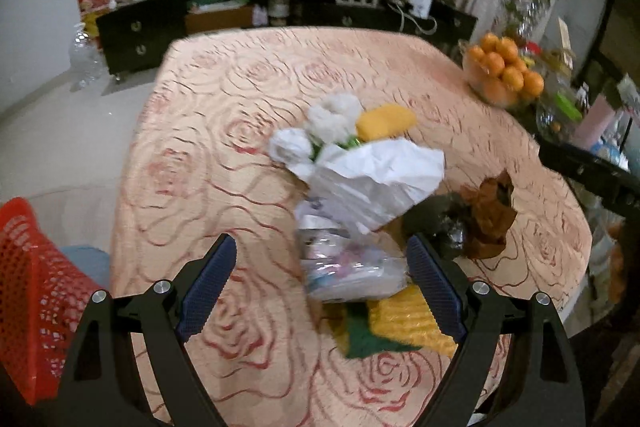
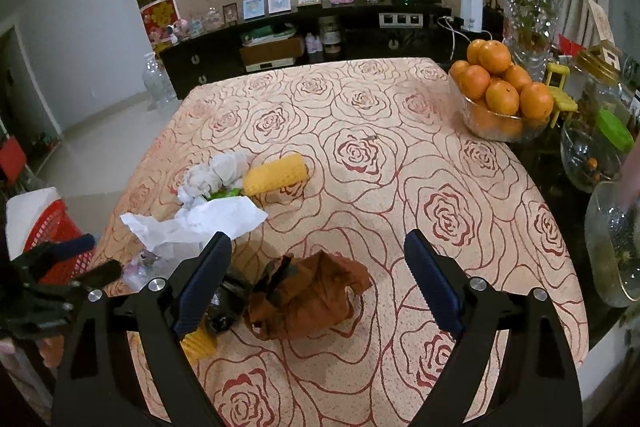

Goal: Collect trash
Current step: 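Return to the table and grasp the printed snack wrapper with the left tool, then grasp the white tissue with the right tool while the left tool holds the wrapper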

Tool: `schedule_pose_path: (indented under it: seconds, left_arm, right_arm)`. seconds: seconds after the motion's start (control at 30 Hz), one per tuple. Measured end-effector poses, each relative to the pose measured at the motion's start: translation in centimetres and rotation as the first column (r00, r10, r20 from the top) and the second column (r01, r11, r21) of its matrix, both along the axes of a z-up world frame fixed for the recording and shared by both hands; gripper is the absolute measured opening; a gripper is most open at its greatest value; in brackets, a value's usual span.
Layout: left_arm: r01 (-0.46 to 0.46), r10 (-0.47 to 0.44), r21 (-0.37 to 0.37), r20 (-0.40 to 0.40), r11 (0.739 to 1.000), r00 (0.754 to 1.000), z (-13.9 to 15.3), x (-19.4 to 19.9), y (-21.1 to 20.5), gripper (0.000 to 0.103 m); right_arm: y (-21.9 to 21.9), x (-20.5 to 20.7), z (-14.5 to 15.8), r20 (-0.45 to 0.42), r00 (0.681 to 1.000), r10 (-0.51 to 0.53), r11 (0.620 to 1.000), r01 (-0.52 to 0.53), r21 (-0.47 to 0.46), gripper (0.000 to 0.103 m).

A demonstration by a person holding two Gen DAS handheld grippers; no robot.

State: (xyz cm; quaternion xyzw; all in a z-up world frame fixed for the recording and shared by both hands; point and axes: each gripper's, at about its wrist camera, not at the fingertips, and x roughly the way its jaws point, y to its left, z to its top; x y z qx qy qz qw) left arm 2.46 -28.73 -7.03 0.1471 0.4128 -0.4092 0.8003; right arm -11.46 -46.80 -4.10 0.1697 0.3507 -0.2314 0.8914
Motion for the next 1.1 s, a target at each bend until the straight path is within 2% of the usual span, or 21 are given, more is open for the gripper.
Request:
schedule_pose_path:
  seconds: [0.23,0.33,0.47,0.63,0.87,1.1]
  left_arm:
    - [0.048,-0.048,0.033,-0.007,0.998,0.999,-1.6,-0.6,-2.1,0.081]
    - [0.049,-0.048,0.043,-0.024,0.998,0.999,-2.0,-0.2,-2.2,0.056]
    - [0.06,-0.06,0.039,-0.016,0.997,0.998,-1.9,-0.2,-2.1,0.049]
    - [0.06,-0.061,0.05,0.015,0.997,0.998,-1.4,-0.4,-1.4,0.048]
    - [0.008,-0.006,-0.025,0.052,1.0,0.999,1.3,0.4,1.7,0.048]
    - [-0.085,0.092,-0.078,0.087,0.993,0.992,3.5,2.0,5.0,0.048]
  right_arm:
    - [-0.3,-0.1,-0.4,-0.009,1.0,0.003,1.0,-0.003,0.013,0.085]
    - [-0.5,-0.2,-0.5,-0.011,1.0,0.002,1.0,-0.002,0.016,0.085]
    - [-0.6,-0.4,-0.6,-0.014,1.0,-0.003,1.0,0.003,0.018,0.085]
    - [-1.2,-0.4,-1.2,-0.027,1.0,-0.012,0.999,0.013,0.04,0.085]
    - [-1.7,0.0,-2.3,-0.024,1.0,-0.007,0.995,0.01,0.096,0.085]
    - [-0.6,1.4,-2.2,0.01,0.999,0.031,0.992,-0.032,0.119,0.085]
